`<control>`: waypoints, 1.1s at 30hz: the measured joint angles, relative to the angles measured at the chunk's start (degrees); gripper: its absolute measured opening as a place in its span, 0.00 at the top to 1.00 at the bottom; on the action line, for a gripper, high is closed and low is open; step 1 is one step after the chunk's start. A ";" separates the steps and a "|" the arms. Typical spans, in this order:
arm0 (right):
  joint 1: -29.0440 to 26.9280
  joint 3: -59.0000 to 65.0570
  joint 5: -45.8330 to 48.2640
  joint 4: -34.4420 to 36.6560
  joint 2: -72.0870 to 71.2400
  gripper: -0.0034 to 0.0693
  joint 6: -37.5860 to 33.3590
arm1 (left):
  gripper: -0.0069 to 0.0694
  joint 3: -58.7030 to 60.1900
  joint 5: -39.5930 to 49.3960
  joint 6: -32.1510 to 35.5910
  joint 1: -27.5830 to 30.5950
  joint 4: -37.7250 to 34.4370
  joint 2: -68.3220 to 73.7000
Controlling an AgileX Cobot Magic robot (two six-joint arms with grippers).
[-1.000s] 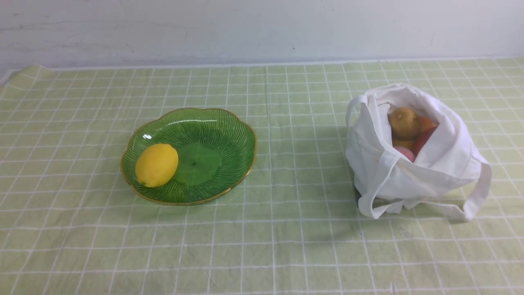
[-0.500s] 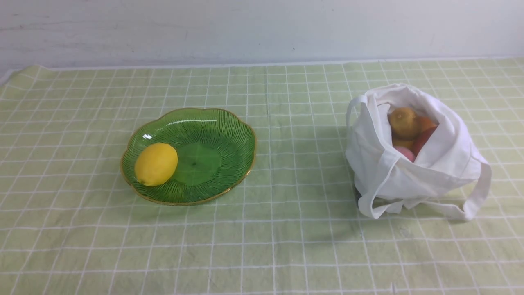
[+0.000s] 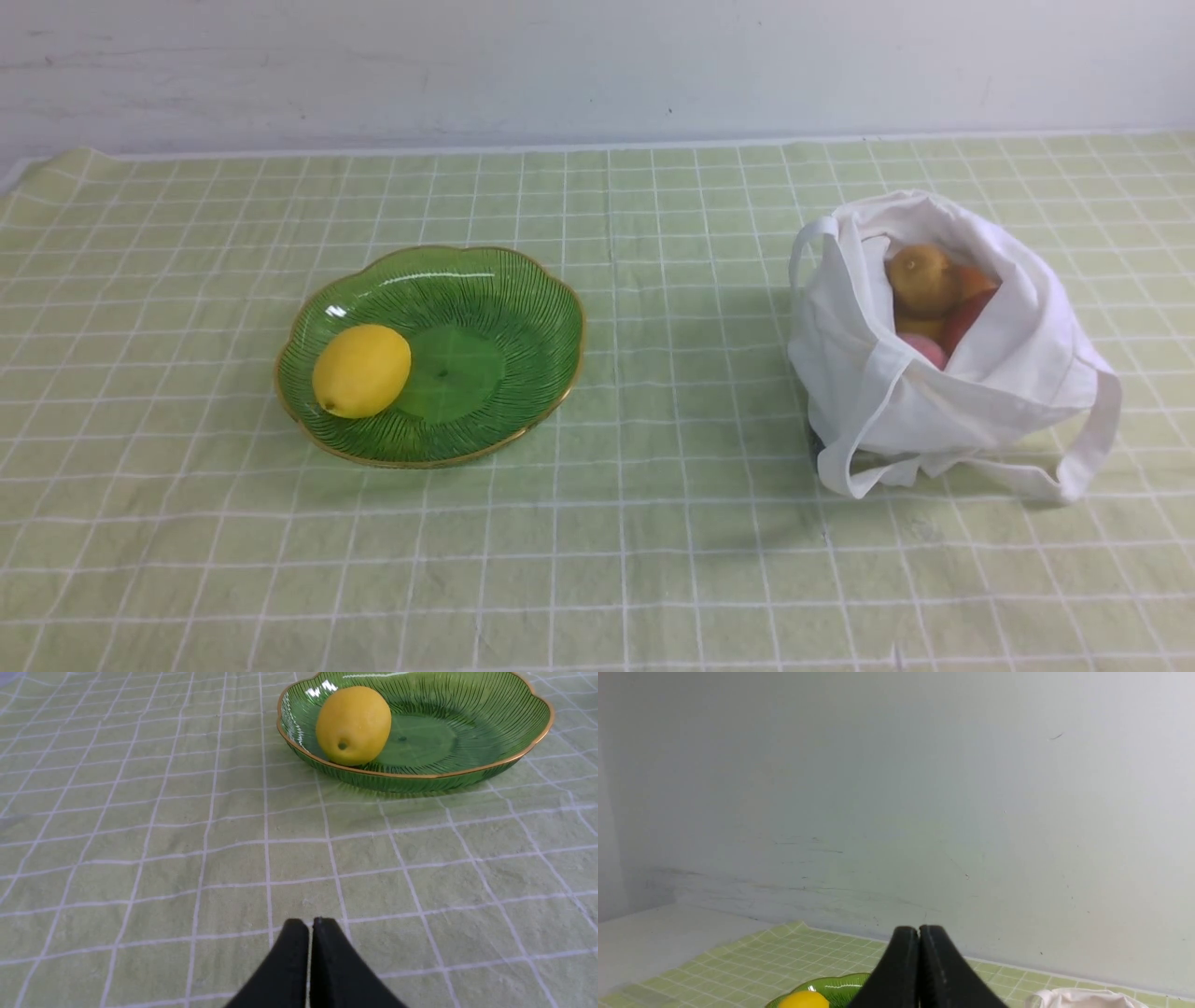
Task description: Take the fruit out of the bag on the green coffee tablecloth and place them on the plate.
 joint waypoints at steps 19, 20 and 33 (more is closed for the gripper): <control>-33.15 22.33 5.61 -0.50 -0.75 0.97 -1.06 | 0.92 0.00 -0.04 0.00 0.00 0.00 0.00; -33.15 22.33 5.61 -0.43 -0.75 0.97 -1.06 | 0.92 0.00 -0.04 0.00 0.00 0.00 0.00; -33.15 22.33 5.61 -0.26 -0.75 0.97 -1.00 | 0.92 0.00 -0.04 0.00 0.00 0.00 0.00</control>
